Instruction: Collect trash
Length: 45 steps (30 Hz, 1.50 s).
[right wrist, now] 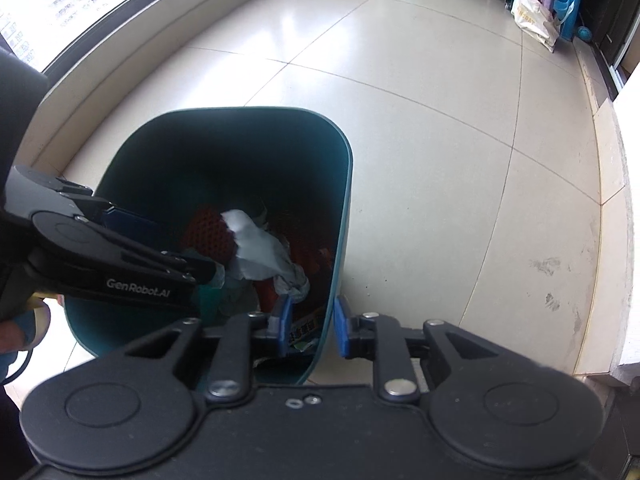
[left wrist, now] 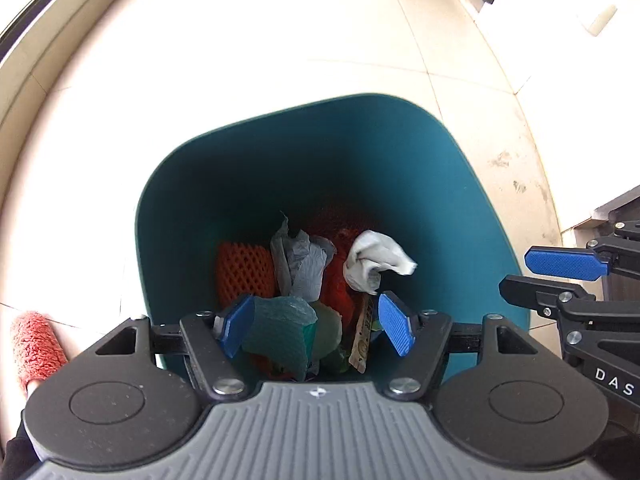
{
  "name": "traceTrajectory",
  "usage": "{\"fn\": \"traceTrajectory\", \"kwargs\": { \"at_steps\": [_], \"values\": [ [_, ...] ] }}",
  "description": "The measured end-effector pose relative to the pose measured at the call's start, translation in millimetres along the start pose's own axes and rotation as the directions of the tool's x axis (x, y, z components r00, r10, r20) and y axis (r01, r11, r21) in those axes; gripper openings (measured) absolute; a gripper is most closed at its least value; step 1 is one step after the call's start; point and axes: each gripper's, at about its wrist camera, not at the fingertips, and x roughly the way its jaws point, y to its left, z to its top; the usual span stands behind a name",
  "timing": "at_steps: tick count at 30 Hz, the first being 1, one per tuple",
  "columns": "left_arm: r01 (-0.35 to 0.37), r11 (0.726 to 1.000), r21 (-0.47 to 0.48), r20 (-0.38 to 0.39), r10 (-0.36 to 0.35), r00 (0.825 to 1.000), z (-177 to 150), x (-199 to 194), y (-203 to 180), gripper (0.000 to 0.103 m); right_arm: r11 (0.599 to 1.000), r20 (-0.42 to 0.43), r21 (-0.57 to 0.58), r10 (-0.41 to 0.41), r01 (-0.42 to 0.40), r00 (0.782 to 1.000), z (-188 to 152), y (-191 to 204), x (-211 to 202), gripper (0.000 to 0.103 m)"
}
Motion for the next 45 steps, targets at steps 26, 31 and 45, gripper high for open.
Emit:
{"fn": "traceTrajectory", "kwargs": {
  "at_steps": [26, 31, 45],
  "values": [
    [0.071, 0.997, 0.032, 0.38, -0.078, 0.922, -127.2, -165.3, 32.1, 0.081, 0.997, 0.53, 0.045, -0.075, 0.061, 0.845, -108.6, 112.6, -155.2, 0.102],
    [0.067, 0.997, 0.033, 0.404, -0.075, 0.912, -145.0, -164.9, 39.0, 0.082, 0.994, 0.599, 0.096, -0.098, 0.05, 0.795, -120.1, 114.6, -157.2, 0.103],
    [0.042, 0.999, 0.028, 0.441, -0.05, 0.896, -138.0, -147.4, 44.1, 0.082, 0.973, 0.626, 0.225, -0.184, 0.05, 0.758, -114.4, 100.0, -141.5, 0.103]
  ]
}}
